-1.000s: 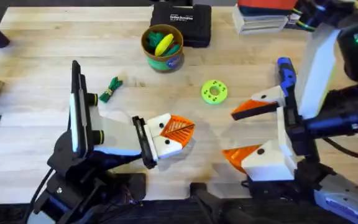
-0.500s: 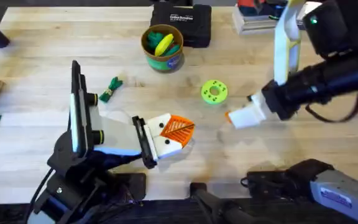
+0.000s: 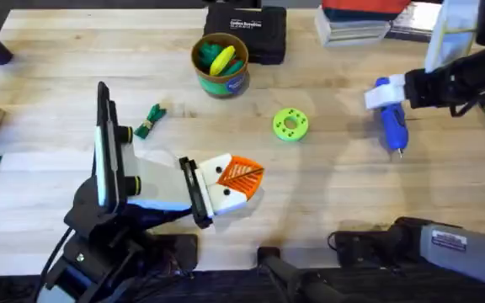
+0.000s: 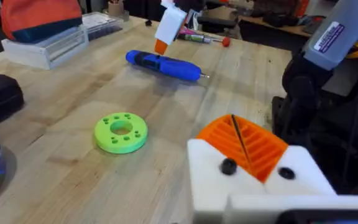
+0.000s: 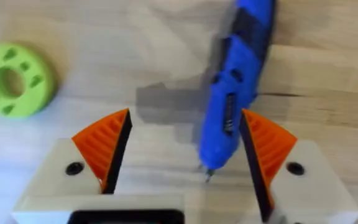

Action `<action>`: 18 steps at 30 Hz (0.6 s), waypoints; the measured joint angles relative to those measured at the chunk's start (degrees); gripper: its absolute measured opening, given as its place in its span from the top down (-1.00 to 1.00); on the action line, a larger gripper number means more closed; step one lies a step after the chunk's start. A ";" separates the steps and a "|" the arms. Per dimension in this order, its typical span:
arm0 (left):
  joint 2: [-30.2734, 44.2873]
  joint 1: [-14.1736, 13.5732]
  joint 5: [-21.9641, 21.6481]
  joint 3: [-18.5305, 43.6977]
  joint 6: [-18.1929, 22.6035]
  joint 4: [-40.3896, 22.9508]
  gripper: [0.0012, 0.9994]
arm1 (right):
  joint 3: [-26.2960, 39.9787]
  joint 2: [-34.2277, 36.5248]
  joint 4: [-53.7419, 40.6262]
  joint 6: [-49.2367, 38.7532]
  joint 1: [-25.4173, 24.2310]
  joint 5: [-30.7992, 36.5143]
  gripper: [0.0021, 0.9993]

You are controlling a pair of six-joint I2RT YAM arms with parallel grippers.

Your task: Pick up the gripper from the table and insert it into the empty holder that is missing its gripper. Then pick up a screw, insert it into the mounting hole, and use the screwdriver to tighten it. Finally, clean up the table by picking up the vegetable and placing it into the bucket.

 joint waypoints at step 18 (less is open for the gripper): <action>0.02 0.00 -0.04 0.00 -0.02 0.00 0.99 | -0.02 15.39 14.20 -8.87 -5.65 1.34 -0.99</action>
